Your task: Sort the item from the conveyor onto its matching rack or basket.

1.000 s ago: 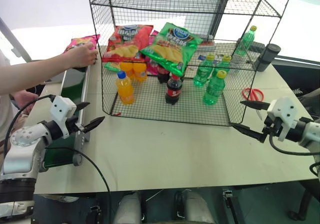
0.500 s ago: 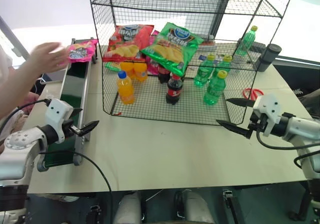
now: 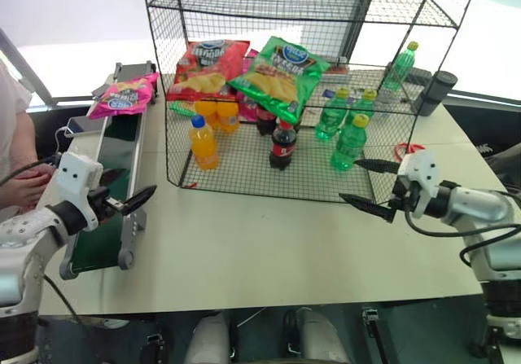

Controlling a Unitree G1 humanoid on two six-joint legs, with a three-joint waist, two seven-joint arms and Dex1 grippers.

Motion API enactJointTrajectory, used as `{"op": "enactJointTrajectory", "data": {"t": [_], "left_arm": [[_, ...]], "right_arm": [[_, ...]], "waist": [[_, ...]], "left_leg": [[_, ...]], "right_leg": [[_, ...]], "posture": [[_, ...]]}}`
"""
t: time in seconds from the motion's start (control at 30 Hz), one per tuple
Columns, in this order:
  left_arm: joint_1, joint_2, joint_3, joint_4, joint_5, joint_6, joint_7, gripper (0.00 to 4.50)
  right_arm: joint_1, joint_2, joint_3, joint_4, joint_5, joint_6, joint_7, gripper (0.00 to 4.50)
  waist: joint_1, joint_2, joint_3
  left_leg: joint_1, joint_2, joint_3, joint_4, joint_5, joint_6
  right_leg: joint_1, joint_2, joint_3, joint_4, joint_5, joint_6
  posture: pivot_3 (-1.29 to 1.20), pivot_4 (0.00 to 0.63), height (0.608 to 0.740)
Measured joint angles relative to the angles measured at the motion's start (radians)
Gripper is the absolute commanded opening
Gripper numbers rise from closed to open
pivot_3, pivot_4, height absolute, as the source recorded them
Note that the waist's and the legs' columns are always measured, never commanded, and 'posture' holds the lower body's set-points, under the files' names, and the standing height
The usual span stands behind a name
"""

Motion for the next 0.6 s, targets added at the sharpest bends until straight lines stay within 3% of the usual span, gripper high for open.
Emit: {"op": "enactJointTrajectory", "data": {"t": [0.23, 0.47, 0.6], "left_arm": [[0.109, 0.011, -0.003, -0.068, 0.098, -0.141, -0.016, 4.50], [0.180, 0.102, -0.001, 0.037, 0.467, -0.492, 0.141, 4.50], [0.224, 0.117, 0.007, 0.104, 0.655, -0.608, 0.282, 4.50]], "right_arm": [[0.015, 0.109, 0.117, -0.168, 0.119, 0.161, -0.024, 4.42], [-0.067, 0.125, 0.156, -0.143, 0.124, 0.178, -0.008, 4.42], [-0.107, 0.124, 0.167, -0.116, 0.123, 0.189, 0.000, 4.42]], "waist": [[0.008, -0.001, 0.000], [0.003, -0.001, 0.000], [0.004, 0.000, 0.000]], "left_leg": [[-0.001, -0.001, 0.000, 0.000, -0.002, 0.003], [-0.001, 0.000, 0.000, -0.001, -0.002, 0.003], [-0.002, 0.000, 0.001, -0.001, -0.002, 0.004]], "right_leg": [[-0.001, -0.001, 0.000, 0.000, 0.000, -0.001], [-0.003, 0.000, 0.000, -0.001, 0.000, -0.001], [-0.003, -0.001, 0.000, -0.001, 0.000, -0.001]], "posture": [[0.00, 0.150, 0.740], [0.00, 0.150, 0.740], [0.00, 0.150, 0.740]]}}
